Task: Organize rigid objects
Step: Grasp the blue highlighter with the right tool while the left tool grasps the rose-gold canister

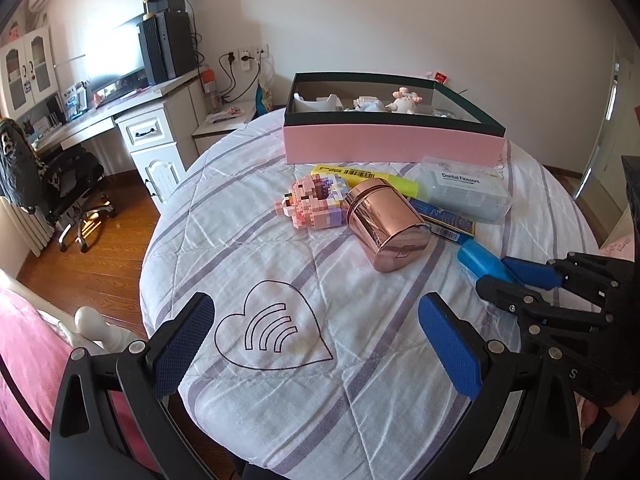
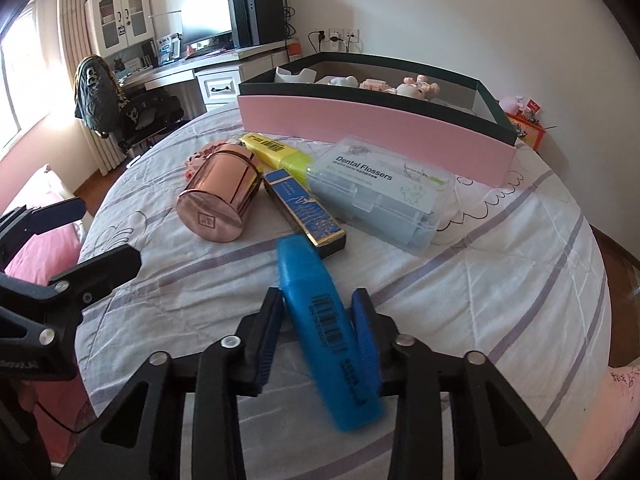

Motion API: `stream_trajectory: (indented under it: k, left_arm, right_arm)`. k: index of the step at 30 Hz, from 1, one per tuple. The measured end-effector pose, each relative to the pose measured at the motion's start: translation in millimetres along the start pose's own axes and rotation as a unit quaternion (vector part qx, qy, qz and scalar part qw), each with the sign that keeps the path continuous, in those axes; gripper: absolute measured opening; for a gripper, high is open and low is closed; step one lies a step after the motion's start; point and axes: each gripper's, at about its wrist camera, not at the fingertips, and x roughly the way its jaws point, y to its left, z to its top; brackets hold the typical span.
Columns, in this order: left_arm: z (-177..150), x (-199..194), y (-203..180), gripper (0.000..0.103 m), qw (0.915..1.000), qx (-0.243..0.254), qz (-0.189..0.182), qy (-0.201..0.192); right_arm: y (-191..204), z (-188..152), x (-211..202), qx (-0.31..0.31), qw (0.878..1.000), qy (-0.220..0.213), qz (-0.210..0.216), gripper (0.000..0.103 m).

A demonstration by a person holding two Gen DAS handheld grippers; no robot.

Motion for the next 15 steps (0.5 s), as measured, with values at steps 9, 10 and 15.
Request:
stream_trajectory:
  k: [9,10,15]
  left_arm:
    - [28,34,-31,0.103,0.9998,0.008,0.007,0.014]
    - [33,41,-34,0.103,0.9998,0.005,0.011,0.018]
    - [45,75,-34,0.103,0.9979,-0.009,0.048,0.042]
  right_arm:
    - [-32,-23,-24,0.042,0.999,-0.014,-0.028,0.027]
    - [-39,-23,-23,0.05,0.998,-0.011,-0.036,0.027]
    - [-56,-19,-18,0.066,0.997,-0.015,-0.035,0.027]
